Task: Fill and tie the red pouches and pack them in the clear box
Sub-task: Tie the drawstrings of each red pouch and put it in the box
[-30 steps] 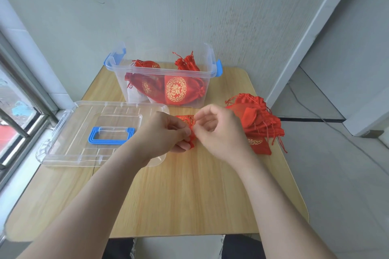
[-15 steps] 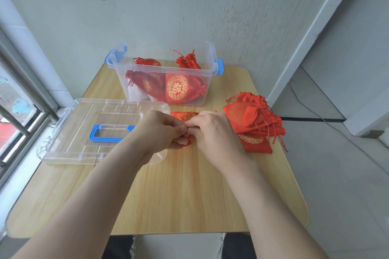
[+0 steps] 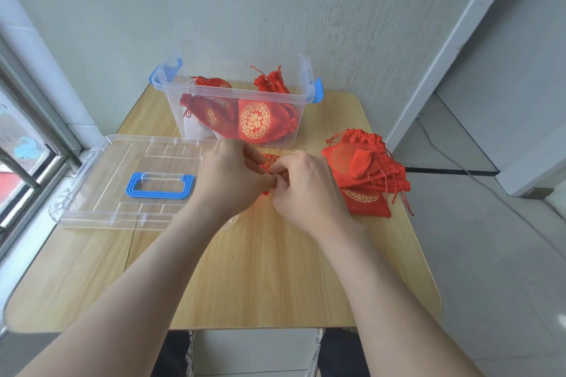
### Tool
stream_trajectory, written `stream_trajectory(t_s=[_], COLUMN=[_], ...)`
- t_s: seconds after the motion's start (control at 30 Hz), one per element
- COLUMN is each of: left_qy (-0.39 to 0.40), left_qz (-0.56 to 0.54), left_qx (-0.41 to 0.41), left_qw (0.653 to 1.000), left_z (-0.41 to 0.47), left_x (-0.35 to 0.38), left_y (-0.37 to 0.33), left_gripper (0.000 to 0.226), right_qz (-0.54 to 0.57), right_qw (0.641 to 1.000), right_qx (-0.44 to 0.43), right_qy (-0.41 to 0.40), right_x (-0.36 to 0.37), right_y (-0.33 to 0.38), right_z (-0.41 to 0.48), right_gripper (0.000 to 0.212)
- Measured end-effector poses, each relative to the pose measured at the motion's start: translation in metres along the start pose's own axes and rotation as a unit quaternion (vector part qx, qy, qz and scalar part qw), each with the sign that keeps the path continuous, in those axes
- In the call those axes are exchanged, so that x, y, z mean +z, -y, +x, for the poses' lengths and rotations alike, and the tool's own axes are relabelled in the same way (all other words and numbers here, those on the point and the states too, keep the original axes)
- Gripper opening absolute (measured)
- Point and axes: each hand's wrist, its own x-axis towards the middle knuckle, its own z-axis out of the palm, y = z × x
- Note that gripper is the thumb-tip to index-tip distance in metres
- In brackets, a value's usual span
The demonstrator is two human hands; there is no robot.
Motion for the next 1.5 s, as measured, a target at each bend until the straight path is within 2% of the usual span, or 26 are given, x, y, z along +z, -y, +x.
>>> stream_trajectory(t_s=[0.13,0.2,0.27,0.33,0.47,0.63,0.73,0.97,1.13,1.27,1.37,1.5], left_qy=[-0.040,-0.035,-0.023,-0.018,-0.014,-0.006,0.003,0.003,0.020,0.024,0.048,0.058], left_qz=[0.054,0.064,0.050,0.029,-0.002,-0.033,-0.044,-0.031,-0.021,0.042,0.099,0.169], left_qx=[0.080,0.130,0.158,0.166,0.186,0.173,0.164,0.160,0.191,0.238,0.266,0.255], left_qw=[0.995,0.989,0.986,0.986,0.982,0.984,0.985,0.987,0.981,0.970,0.958,0.950], left_z=[0.001,0.001,0.001,0.001,0.003,0.001,0.001,0.000,0.001,0.004,0.005,0.001], left_x=[0.003,0.005,0.006,0.005,0.000,-0.005,-0.005,-0.008,-0.010,-0.007,-0.006,-0.003], left_y=[0.005,0.008,0.009,0.010,0.010,0.008,0.009,0.007,0.011,0.018,0.021,0.024], left_gripper=[0.023,0.023,0.025,0.028,0.021,0.016,0.015,0.007,0.011,0.011,0.013,0.024], right_qz=[0.084,0.141,0.241,0.355,0.487,0.564,0.583,0.561,0.455,0.370,0.320,0.313], right_qw=[0.993,0.978,0.941,0.884,0.800,0.734,0.712,0.732,0.825,0.877,0.902,0.908], right_qx=[0.083,0.154,0.234,0.298,0.343,0.369,0.381,0.378,0.329,0.298,0.280,0.264], right_qy=[-0.004,0.006,0.033,0.055,0.072,0.083,0.084,0.085,0.069,0.069,0.074,0.090], right_x=[0.000,-0.007,-0.014,-0.019,-0.020,-0.021,-0.020,-0.018,-0.019,-0.021,-0.021,-0.018], right_y=[0.002,0.000,-0.005,-0.008,-0.009,-0.008,-0.008,-0.008,-0.012,-0.010,-0.007,-0.003], right_z=[0.000,0.001,0.001,0.000,0.000,0.002,0.003,0.006,0.004,0.001,-0.001,-0.001], right_gripper=[0.016,0.018,0.018,0.012,0.006,0.009,0.010,0.008,0.005,0.006,0.009,0.012])
